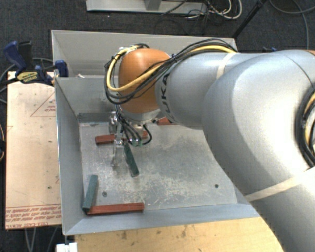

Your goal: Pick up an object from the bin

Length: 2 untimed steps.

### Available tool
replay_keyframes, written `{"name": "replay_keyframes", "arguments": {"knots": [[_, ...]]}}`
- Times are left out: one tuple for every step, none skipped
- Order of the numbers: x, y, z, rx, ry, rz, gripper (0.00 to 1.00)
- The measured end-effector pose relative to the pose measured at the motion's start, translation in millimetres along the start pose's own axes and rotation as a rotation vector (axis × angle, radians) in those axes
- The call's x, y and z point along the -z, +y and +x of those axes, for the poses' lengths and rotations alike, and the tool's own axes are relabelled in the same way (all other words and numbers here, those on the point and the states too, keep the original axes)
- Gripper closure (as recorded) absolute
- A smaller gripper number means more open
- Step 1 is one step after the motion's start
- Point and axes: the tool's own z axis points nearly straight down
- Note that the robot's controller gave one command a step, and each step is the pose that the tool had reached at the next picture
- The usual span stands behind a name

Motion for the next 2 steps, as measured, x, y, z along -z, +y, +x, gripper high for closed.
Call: {"name": "replay_keyframes", "arguments": {"knots": [[5.7,-1.8,-2.7,-0.004,-0.005,-0.001,1.00],[2.7,-2.5,-0.8,-0.004,0.001,0.002,0.00]]}}
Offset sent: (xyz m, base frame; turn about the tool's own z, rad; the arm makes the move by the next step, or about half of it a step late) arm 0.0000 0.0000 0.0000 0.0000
